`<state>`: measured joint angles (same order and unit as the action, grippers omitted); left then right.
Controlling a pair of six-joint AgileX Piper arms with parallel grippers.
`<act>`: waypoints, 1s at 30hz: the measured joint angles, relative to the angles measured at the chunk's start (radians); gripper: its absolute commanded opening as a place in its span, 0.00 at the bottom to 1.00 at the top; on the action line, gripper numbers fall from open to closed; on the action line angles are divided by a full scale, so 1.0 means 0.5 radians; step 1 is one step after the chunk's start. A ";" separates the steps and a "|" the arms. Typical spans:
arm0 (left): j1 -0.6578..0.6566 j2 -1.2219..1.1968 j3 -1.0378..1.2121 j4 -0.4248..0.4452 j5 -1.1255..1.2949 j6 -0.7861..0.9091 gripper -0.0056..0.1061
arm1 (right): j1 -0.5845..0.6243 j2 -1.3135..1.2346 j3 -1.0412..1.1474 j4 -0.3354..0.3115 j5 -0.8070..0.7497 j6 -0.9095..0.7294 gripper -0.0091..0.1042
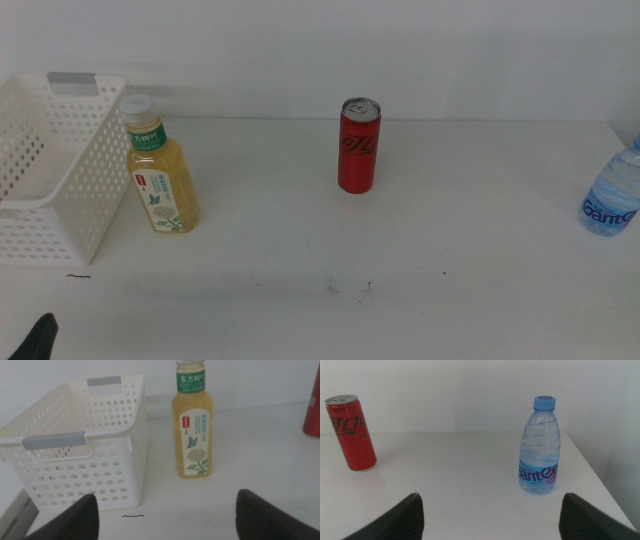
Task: Use arms to grab the bottles and put them into the dustbin to the left of the table.
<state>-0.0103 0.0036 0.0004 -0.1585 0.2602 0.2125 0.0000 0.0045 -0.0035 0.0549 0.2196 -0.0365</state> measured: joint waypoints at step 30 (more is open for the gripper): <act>-1.100 1.208 0.000 -0.233 -1.415 -0.004 0.89 | 0.000 0.000 0.000 0.000 0.000 0.000 0.89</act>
<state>-0.5603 0.6076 0.0004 -0.2752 -0.4472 0.2103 0.0000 0.0045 -0.0035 0.0549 0.2196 -0.0365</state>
